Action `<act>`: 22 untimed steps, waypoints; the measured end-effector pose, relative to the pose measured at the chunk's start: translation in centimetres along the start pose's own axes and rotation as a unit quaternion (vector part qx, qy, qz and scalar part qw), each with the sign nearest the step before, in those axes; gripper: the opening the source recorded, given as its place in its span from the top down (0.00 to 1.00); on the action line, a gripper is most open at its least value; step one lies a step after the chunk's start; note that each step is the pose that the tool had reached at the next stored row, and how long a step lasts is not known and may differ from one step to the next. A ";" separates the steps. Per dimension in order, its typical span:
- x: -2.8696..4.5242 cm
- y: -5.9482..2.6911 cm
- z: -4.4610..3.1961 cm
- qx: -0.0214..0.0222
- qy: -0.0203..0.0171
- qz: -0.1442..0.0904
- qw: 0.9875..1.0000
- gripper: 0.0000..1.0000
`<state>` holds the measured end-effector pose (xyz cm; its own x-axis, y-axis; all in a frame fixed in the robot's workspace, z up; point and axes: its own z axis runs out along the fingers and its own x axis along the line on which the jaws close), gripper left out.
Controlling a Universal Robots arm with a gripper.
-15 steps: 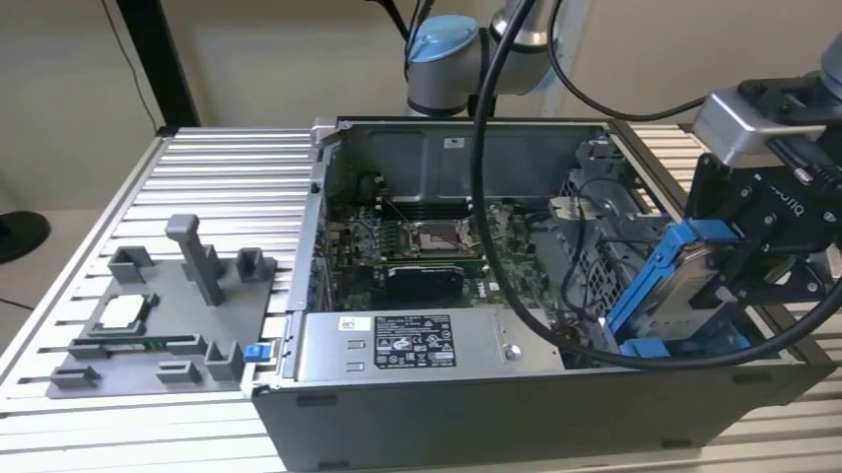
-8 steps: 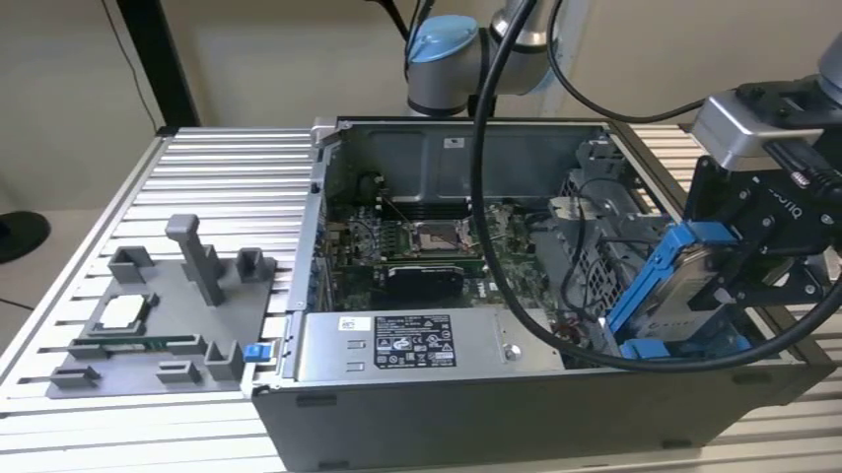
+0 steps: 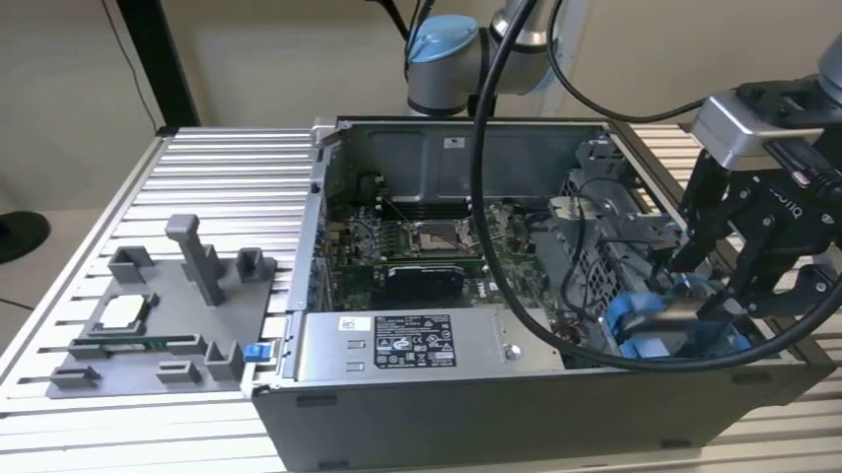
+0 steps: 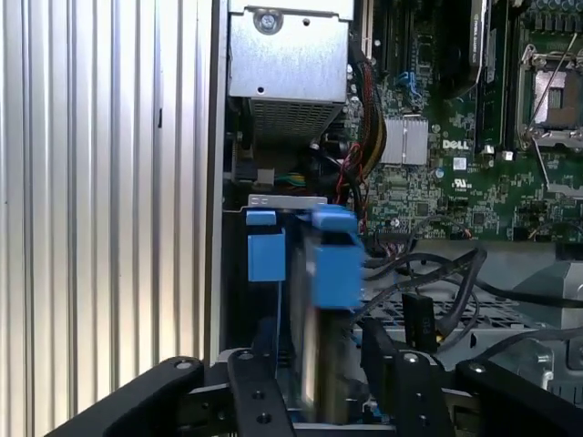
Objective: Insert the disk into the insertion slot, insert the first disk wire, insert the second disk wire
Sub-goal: 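Insert the disk into the insertion slot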
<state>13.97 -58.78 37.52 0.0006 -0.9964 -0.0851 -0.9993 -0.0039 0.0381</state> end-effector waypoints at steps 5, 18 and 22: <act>-0.06 0.04 -0.73 -0.001 0.000 0.000 1.000 0.00; -2.29 1.11 -1.34 -0.003 0.005 0.000 1.000 0.00; -3.11 1.50 -1.23 -0.003 0.008 0.000 1.000 0.00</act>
<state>12.52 -55.79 39.07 0.0014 -0.9976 -0.0685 -0.9991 -0.0043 0.0433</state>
